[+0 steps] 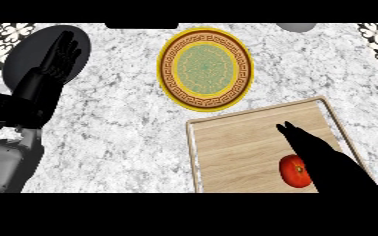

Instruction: Pick the tomato from the tray and place it in the plate

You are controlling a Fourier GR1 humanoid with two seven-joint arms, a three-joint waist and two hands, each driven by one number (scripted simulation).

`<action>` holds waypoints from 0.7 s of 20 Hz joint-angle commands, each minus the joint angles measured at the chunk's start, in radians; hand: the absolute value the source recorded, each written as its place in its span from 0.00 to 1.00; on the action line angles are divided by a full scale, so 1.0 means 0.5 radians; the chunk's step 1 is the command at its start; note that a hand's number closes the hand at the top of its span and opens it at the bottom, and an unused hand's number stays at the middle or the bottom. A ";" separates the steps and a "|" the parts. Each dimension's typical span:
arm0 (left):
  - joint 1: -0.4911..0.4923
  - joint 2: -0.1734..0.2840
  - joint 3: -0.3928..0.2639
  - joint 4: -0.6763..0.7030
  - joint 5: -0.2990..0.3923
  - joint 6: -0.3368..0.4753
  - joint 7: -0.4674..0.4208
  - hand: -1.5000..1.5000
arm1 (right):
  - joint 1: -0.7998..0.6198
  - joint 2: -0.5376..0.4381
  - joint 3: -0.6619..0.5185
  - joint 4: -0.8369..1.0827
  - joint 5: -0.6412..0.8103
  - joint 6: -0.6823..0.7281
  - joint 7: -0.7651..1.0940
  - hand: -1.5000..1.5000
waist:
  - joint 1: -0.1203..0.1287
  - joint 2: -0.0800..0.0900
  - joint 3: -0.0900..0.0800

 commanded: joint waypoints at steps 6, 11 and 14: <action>0.013 -0.039 0.055 0.074 -0.046 -0.053 -0.061 0.50 | -0.100 0.051 0.030 0.201 0.069 0.230 0.343 0.00 | -0.015 -0.001 0.003; 0.081 -0.053 0.044 -0.119 -0.069 -0.029 0.057 0.50 | -0.077 0.112 0.023 0.441 0.099 0.240 0.247 0.00 | 0.007 -0.004 0.005; -0.035 -0.022 0.116 -0.023 -0.029 -0.125 0.096 0.50 | -0.008 0.189 0.103 0.494 0.231 0.201 0.190 0.00 | -0.008 -0.001 0.005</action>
